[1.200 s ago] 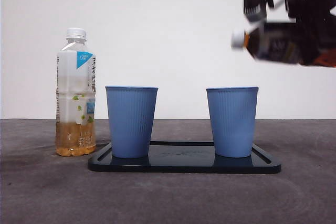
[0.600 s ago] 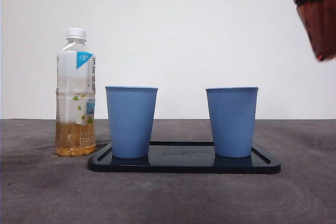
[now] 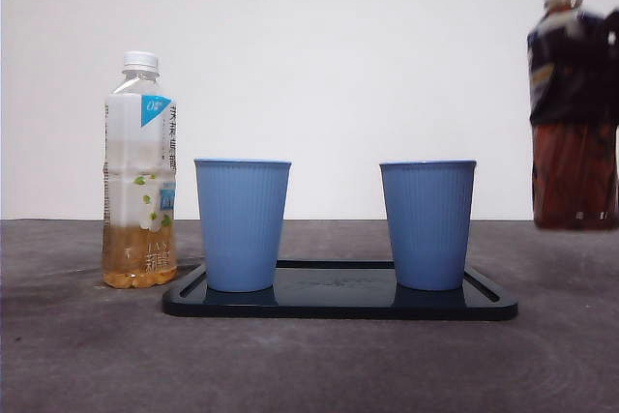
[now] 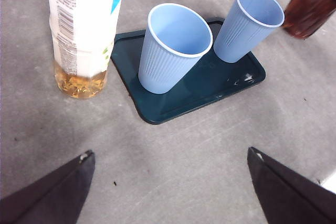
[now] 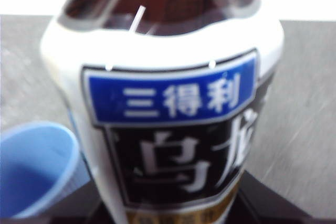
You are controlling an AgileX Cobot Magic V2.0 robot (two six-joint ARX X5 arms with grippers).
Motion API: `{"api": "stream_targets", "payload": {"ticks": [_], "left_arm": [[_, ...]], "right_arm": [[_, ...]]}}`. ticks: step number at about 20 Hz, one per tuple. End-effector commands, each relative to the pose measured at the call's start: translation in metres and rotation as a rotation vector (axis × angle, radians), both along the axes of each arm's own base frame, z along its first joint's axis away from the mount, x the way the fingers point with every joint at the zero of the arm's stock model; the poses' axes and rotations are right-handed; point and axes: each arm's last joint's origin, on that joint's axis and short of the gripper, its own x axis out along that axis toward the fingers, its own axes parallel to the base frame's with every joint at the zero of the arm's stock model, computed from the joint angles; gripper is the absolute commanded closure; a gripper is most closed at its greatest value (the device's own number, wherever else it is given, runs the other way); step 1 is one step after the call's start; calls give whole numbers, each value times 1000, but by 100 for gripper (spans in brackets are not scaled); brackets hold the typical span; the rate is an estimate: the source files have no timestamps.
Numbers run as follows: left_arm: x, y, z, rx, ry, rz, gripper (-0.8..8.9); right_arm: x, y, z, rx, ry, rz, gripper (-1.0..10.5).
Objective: Pour the drink into the cup
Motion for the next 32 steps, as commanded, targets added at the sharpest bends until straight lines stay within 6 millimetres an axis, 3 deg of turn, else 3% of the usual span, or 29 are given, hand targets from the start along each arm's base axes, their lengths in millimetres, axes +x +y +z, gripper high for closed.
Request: {"api": "stream_targets", "payload": {"ticks": [1,6,12,15,32], "left_arm": [[1,-1,7,2,-33,-9,344],[1,-1,7,3,-34,-11,344],[1,-1,7,5,-36,-12,344],[1,-1,7,5,-36,-13,344],[1,-1,7,6,-36,-13,344]], "right_arm": [[14,4,2,32,-74,2,870],[33,8,-18,32,-89,3,869],[42,10,-35,0,-63,25,861],[42,11,-37,-9,-61,27,743],[38,9,-50,-69,76,12,512]]}}
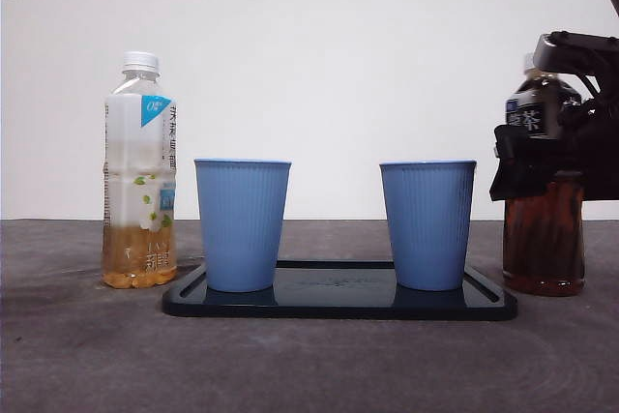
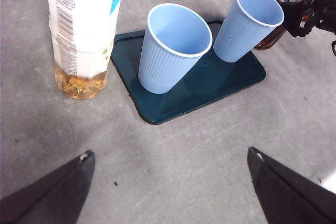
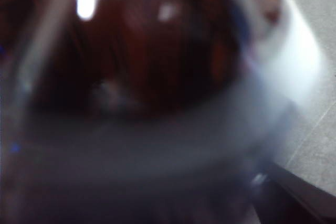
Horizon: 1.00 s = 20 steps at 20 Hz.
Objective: Pour the drink into the cup
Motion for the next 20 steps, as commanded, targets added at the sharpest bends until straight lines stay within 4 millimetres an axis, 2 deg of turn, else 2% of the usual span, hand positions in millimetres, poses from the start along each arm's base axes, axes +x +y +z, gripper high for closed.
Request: {"api": "stream_targets", "payload": {"ticks": [1,4,5,8,12,13,16,20], "left_arm": [[1,-1,7,1,-33,-9,344],[1,0,7,9,-36,0,331],[2,0,7,21,-46,18,285],[5,0,11,18,-94,25,274],[20,-2,11,13,-136,28,269],[27,-3,9,11,-145,28,243],[49,-9,-6,1,-151,23,212],[75,-21,-33,-5,-135,1,214]], "right_arm": [[2,1,0,-7,5,1,508],[-1,1,1,-13,35,1,481],[-3,0,3,-10,47,-1,480],[-17,-3,14,15,106,-15,480],[-52,-1,32,10,212,15,480],[-63,0,38,31,232,22,481],[-97,4,56,87,247,83,481],[-131,1,75,177,185,138,482]]}}
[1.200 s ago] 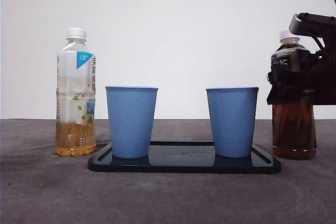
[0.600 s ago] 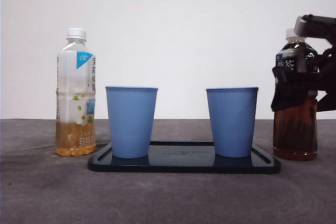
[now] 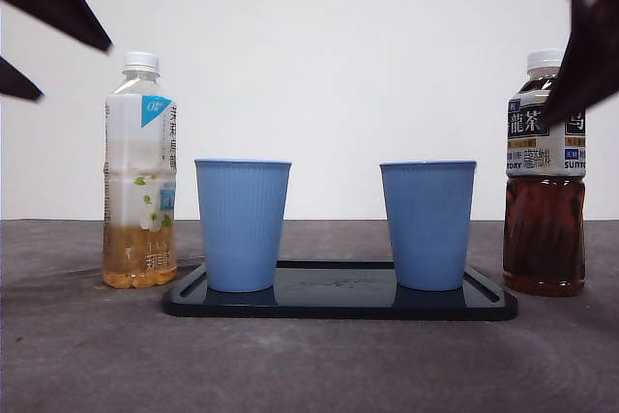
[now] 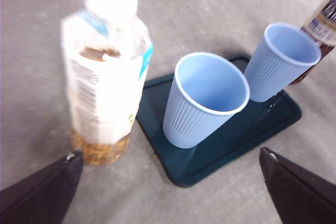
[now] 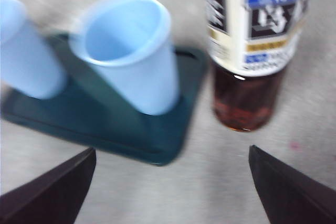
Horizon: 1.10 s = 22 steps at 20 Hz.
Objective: Pour the drink into the cup
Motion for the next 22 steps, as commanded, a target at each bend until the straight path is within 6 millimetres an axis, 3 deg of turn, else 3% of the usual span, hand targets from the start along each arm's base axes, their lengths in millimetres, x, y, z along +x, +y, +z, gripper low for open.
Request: {"api": "stream_targets", "payload": {"ticks": [1,5,10,18,22], "left_arm": [[14,-7,-14,-12,-6,17,214],[37,-20,-47,18,14,70,214],[62,-29,-80,84,36,142,219],[86,-35,-108,73,-9,178,231],[91,-36,-112,46,-33,188,344]], "right_arm": [[-14,-2,11,76,-37,-3,482],[-34,-11,23,119,-71,-6,483],[-45,-16,47,112,-125,10,483],[-55,-21,75,88,-191,28,483],[-56,-21,75,87,-188,28,483]]}}
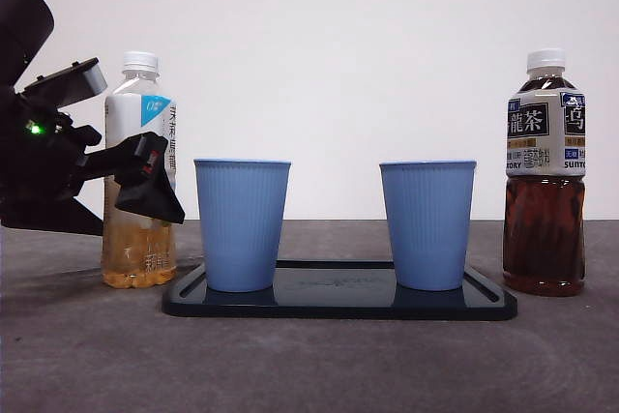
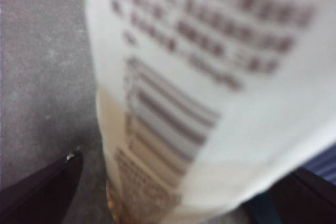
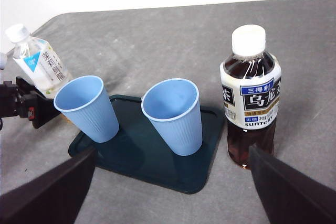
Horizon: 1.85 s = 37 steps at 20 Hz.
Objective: Pour the drink into the cup
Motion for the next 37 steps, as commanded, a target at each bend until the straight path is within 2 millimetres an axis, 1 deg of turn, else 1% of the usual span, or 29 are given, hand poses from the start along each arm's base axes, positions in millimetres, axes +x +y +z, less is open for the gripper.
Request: {"api": "stream_targets", "payload": {"ticks": [1,3,7,12,14,18,23,26,28,35,37], "left_arm": [[4,-2,-4,-26,-15,9,356],[5,-3,-3,-34,-35,10,366],[7,-3,0,-43,-67,10,454],[7,-3,0,-45,-72,9,608],[7,-3,0,-44,-71,9,626],[7,-3,2,-39,-79,6,629],[3,-2,12,11,-94,-20,631],[-1,-1,25,81,-101,-54,631],[-3,1,38,161,-99,-60,631],[-9,6,83,472,-47,-99,631],[-12,5,101,608,-12,-133,631]], "right_arm": [[-1,0,5,-2,-23,9,483],[-1,0,5,-4,-19,9,483],[-2,0,4,-13,-9,11,483],[-2,0,3,-28,-10,16,483],[-2,0,3,-29,-11,16,483],[-2,0,3,-34,-13,19,483],[-2,0,3,-39,-15,44,483],[-3,1,3,-45,-11,71,483],[-4,2,2,-40,0,105,483],[-7,4,0,-13,29,242,483],[-8,6,-1,4,42,308,483]]}}
